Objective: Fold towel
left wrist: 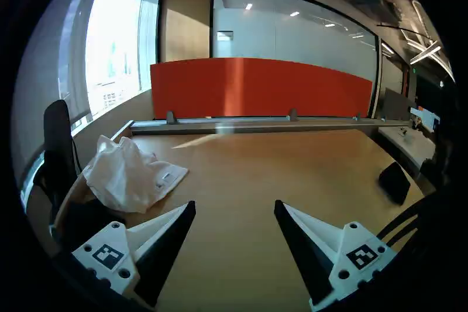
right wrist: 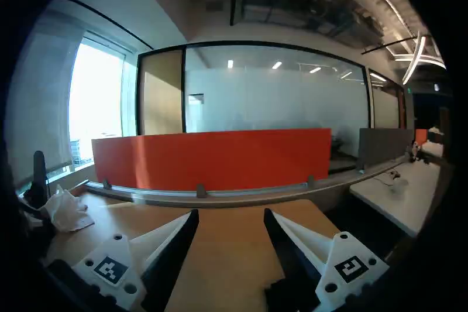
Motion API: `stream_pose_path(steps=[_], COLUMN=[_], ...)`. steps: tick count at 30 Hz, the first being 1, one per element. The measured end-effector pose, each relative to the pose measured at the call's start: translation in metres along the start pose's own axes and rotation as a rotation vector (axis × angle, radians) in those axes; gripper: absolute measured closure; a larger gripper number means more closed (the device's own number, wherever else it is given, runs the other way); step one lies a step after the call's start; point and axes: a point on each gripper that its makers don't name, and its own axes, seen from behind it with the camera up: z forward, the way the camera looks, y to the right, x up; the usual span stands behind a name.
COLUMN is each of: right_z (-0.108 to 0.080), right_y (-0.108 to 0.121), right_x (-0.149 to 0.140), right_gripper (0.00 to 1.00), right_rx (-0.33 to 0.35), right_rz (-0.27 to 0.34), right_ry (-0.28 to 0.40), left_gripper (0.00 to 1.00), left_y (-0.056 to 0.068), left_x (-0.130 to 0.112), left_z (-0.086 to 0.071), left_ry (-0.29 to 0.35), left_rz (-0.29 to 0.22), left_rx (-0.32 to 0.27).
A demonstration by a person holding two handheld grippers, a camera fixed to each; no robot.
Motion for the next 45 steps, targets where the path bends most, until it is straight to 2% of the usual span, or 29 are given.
stream_pose_path(steps=[12, 21, 30, 33, 37, 45], right_z=[0.011, 0.016, 0.012, 0.010, 0.008, 0.008], right_y=[-0.042, -0.066, -0.086, -0.091, -0.096, -0.104], right_x=[0.009, 0.020, 0.028, 0.033, 0.038, 0.045], right_gripper=[0.14, 0.14, 0.12, 0.10, 0.01, 0.01], right_rx=[0.039, 0.053, 0.079, 0.086, 0.090, 0.085], right_rz=[0.011, 0.023, 0.034, 0.043, 0.046, 0.043], right_ry=[-0.009, -0.001, 0.004, 0.009, 0.011, 0.014], left_gripper=[0.00, 0.00, 0.00, 0.00, 0.00, 0.00], left_y=[-0.016, -0.017, -0.009, -0.010, -0.014, -0.017], left_x=[0.064, 0.100, 0.106, 0.107, 0.106, 0.102], left_z=[0.024, 0.033, 0.036, 0.036, 0.037, 0.038], left_ry=[0.168, 0.263, 0.300, 0.309, 0.321, 0.340], left_rz=[-0.030, -0.013, -0.035, -0.040, -0.046, -0.065], left_rx=[0.031, 0.025, 0.014, 0.019, 0.033, 0.031])
